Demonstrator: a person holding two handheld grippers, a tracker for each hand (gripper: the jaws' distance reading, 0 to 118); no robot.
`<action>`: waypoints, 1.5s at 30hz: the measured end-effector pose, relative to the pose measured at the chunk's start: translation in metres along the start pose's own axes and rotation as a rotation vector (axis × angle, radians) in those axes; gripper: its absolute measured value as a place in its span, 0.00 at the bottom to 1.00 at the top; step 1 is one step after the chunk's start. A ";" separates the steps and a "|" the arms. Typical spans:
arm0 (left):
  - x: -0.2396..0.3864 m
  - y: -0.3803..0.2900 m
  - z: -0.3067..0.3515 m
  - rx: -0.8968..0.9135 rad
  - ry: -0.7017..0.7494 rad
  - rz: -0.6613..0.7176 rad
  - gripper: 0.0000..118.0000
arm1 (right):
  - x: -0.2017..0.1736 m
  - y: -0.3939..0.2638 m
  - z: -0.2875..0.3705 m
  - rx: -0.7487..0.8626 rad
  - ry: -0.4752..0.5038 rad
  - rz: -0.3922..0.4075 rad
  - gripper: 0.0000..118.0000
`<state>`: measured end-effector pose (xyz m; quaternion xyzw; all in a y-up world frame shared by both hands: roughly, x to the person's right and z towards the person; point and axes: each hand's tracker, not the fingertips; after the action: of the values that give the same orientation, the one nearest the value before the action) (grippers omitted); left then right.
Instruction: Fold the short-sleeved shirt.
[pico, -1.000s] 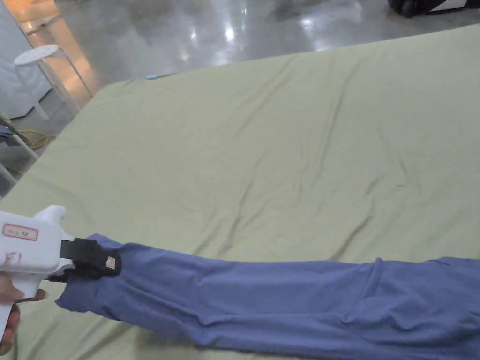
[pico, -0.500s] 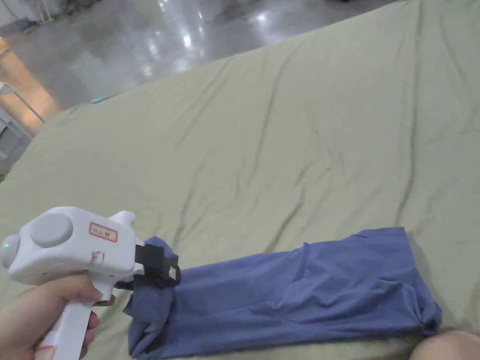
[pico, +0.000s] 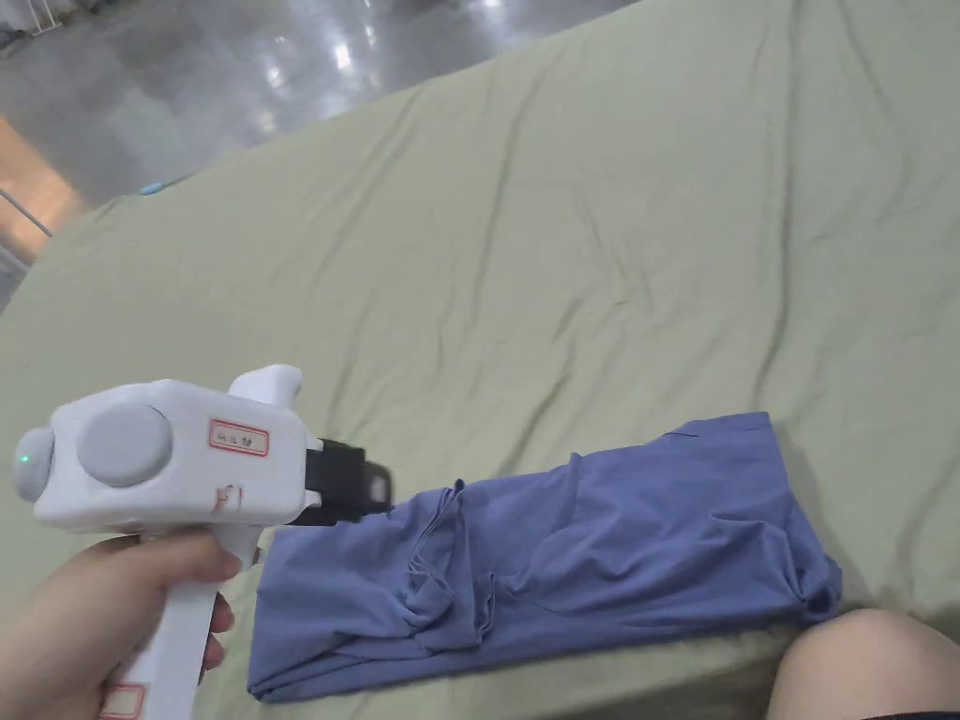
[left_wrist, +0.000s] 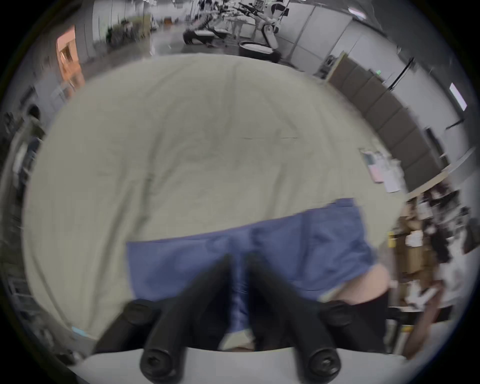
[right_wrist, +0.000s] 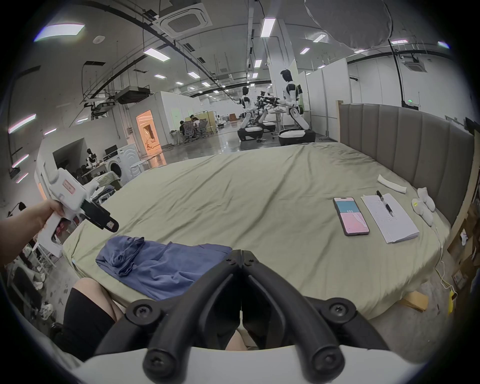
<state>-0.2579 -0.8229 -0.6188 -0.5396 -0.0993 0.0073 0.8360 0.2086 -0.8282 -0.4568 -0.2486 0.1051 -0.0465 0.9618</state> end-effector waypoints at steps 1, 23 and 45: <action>0.000 -0.006 -0.010 -0.013 0.088 -0.015 0.00 | -0.002 0.001 -0.001 0.001 0.007 0.005 0.00; -0.052 -0.054 0.038 0.169 -0.609 0.224 0.00 | -0.058 0.017 -0.007 -0.048 0.025 0.096 0.00; -0.190 -0.083 -0.092 0.082 -0.881 0.436 0.79 | -0.146 0.028 -0.041 -0.140 0.043 0.210 0.00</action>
<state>-0.4359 -0.9635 -0.6104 -0.4602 -0.3277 0.4137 0.7139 0.0585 -0.8029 -0.4793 -0.3018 0.1543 0.0564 0.9391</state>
